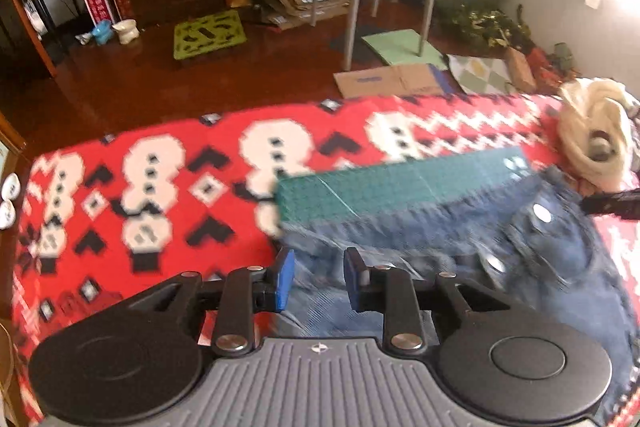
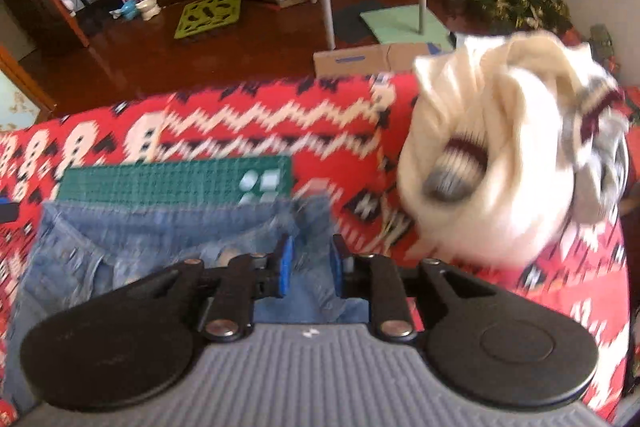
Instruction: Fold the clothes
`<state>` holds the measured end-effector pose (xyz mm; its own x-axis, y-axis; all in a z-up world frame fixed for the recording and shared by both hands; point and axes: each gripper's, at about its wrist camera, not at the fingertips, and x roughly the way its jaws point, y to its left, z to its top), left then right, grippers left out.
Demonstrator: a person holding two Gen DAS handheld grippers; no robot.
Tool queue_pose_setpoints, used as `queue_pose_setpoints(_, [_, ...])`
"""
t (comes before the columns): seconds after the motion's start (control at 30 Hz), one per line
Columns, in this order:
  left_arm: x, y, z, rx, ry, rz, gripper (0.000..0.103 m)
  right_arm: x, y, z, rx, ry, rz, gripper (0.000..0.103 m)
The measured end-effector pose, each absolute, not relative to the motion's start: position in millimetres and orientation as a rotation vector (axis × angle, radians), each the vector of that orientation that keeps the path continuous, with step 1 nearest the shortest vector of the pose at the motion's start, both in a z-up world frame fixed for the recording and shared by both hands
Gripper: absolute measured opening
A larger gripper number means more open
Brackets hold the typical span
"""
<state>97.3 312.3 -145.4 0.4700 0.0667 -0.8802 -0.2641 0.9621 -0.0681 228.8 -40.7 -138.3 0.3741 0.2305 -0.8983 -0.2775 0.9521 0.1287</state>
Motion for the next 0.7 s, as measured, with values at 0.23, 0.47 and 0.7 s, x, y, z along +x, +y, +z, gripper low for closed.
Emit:
queue_pose_setpoints(0.23, [63,258,-167,-0.223,1.075,0.123,0.026,158,-21,-145,-0.120,1.126,0.436,0.037])
queue_pose_setpoints(0.47, [60,247,-197,-0.238,1.052,0.125,0.026,137,-4,-161,-0.133,1.064,0.495,0.047])
queue_pose_setpoints(0.7, [53,241,-210,-0.188,0.966,0.105,0.034,135,6,-183,-0.188,1.039,0.496,0.051])
